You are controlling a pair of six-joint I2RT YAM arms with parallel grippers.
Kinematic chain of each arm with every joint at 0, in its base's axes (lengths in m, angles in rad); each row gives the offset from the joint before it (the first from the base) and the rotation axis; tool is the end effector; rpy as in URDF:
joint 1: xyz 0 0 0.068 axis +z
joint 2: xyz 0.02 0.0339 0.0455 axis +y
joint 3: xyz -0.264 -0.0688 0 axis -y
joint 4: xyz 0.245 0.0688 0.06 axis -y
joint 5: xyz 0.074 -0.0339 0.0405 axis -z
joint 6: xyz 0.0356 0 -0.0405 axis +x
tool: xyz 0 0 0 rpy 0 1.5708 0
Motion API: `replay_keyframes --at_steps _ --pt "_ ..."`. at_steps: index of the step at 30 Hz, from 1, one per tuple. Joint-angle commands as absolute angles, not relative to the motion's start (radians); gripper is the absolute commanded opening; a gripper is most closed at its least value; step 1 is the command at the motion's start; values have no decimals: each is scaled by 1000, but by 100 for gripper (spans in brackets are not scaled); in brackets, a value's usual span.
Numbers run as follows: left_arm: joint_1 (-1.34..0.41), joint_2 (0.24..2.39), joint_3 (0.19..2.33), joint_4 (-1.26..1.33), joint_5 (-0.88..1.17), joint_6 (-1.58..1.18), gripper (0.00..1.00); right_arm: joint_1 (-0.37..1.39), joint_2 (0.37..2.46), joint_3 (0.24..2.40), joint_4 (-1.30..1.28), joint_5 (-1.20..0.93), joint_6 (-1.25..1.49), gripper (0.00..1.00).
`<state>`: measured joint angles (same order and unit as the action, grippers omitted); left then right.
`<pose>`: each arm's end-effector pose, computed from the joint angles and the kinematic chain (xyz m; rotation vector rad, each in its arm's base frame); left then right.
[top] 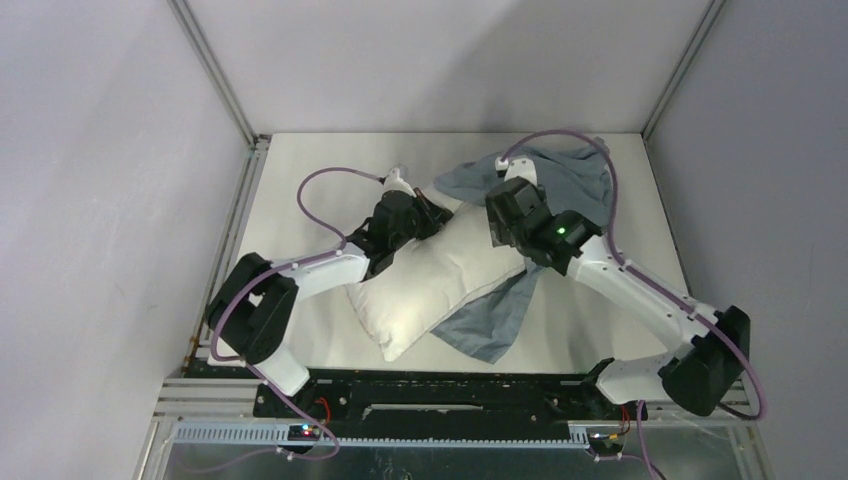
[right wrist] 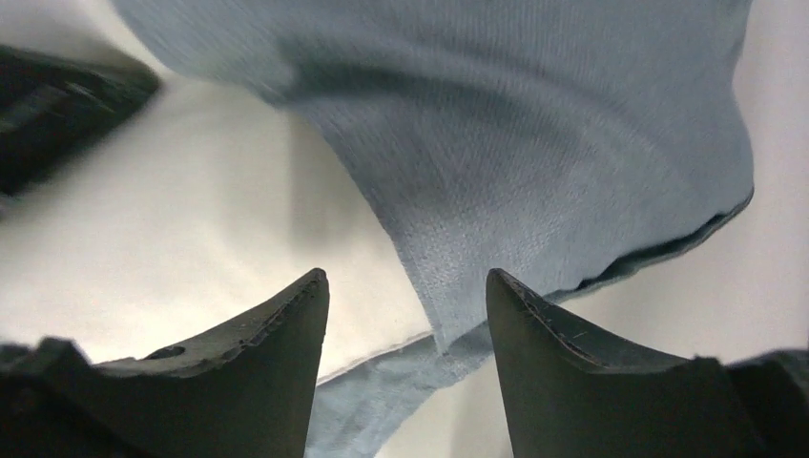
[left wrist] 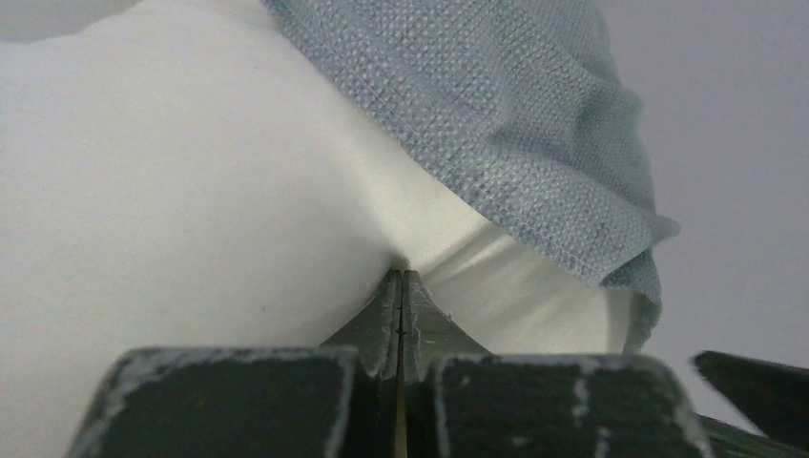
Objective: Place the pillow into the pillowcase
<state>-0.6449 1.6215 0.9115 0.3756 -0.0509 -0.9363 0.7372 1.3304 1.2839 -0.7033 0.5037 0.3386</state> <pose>0.2902 -0.2160 0.2270 -0.3327 2.0128 -0.9946 0.2201 0.1766 0.3468 -0.1938 2.2019 0.0044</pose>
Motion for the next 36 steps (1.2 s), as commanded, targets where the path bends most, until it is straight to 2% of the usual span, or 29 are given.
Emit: replay_keyframes --at_steps 1,5,8,15,18,20,23,26,32,36 --pt "-634 1604 931 192 -100 -864 0 729 1376 1192 -645 589 362 61" --pt "-633 1605 939 174 -104 -858 0 708 1426 1183 -598 630 332 58" --pt "-629 1612 943 165 -108 -855 0 693 1461 1187 -583 696 316 50" --pt "-625 1645 940 161 -121 -858 0 679 1472 1315 -663 853 327 21" --pt "-625 1660 929 171 -126 -868 0 696 1481 1431 -710 835 312 0" --pt "-625 1672 924 186 -125 -878 0 743 1498 1519 -753 780 300 0" --pt "-627 1689 940 195 -128 -890 0 925 1501 1630 -804 674 325 0" --pt "-627 1698 966 189 -144 -915 0 1080 1503 1583 -769 566 375 0" --pt "-634 1663 982 185 -172 -948 0 919 1479 1226 -600 354 470 0" --pt "-641 1639 980 192 -165 -951 0 823 1500 1206 -573 324 454 0"
